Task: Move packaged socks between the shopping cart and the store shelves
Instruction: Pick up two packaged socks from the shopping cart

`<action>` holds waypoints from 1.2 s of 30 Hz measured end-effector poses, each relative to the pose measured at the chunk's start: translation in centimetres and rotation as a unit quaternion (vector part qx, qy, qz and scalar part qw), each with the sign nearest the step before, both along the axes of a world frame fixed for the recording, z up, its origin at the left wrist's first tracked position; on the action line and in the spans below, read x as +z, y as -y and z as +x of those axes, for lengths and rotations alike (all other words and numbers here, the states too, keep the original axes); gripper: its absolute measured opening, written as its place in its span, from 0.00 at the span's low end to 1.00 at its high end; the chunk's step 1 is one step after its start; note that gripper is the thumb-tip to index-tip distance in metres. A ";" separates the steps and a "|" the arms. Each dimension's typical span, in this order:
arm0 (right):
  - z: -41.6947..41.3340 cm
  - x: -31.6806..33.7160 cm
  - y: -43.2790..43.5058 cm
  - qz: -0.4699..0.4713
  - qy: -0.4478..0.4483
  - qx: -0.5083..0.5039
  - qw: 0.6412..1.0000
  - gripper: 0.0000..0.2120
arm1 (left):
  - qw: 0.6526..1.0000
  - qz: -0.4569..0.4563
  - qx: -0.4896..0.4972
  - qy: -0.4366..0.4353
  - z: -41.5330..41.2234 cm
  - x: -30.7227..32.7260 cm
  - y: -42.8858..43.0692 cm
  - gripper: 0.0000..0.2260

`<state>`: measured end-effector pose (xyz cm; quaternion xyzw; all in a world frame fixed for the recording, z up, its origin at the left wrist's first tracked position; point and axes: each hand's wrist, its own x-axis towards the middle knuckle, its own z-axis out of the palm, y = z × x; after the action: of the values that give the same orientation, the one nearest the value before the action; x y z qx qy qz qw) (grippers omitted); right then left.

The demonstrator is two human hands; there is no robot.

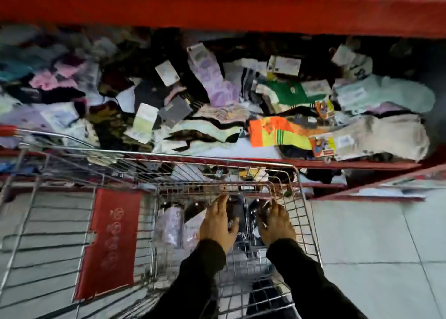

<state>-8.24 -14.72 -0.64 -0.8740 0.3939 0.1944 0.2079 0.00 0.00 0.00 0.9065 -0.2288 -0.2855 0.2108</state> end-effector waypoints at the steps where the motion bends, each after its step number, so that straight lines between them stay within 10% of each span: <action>1: 0.0 -1.0 0.1 0.008 -0.025 -0.008 1.000 0.36 | 1.000 0.018 0.007 -0.025 0.1 -1.1 0.5 0.34; 16: -0.6 -10.3 -0.3 -0.011 -0.087 -0.031 0.996 0.58 | 0.949 0.147 0.196 -0.200 0.3 -12.9 4.6 0.46; 36: 0.1 -1.5 -0.7 0.026 -0.020 -0.071 0.997 0.58 | 0.962 0.111 0.224 -0.112 1.8 -3.6 0.5 0.50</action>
<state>-8.18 -14.02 -2.13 -0.8341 0.4535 0.2069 0.2362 1.80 -0.53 -3.60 0.9146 0.0387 -0.3539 0.1915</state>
